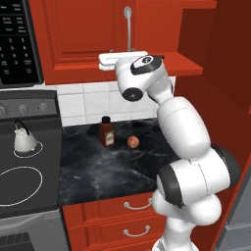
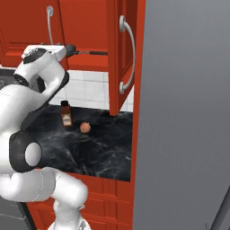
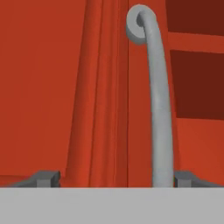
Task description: Pick the pan from the cabinet and place it on the stove. Then turn on the stove burner for the pan.
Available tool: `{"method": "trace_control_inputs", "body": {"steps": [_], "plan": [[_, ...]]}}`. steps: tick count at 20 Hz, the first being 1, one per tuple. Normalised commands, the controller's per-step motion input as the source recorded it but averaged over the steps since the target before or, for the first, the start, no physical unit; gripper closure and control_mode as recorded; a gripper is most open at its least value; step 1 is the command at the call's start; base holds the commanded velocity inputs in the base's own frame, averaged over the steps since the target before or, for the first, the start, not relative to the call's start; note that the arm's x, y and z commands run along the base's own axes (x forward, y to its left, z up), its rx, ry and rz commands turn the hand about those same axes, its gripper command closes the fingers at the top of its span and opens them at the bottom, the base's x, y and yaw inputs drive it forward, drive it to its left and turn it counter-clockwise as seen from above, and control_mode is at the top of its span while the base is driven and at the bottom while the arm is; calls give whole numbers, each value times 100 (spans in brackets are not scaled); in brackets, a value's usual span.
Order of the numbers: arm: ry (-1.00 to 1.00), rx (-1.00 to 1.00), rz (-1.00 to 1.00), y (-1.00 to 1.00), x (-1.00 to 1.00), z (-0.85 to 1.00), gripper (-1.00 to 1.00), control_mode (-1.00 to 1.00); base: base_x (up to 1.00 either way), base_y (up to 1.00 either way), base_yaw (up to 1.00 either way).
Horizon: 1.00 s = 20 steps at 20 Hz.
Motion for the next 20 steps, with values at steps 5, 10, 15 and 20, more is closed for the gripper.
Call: {"method": "trace_control_inputs", "body": {"steps": [5,10,15,20], "plan": [[3,-1,8,26,43,-6,100,-100,0,0,0],[11,-5,1,22,6,-8,100,-100,0,0,0],[8,-1,0,11,0,-6,100,-100,0,0,0],[6,0,0,19,0,-1,100,-100,0,0,0]]}}
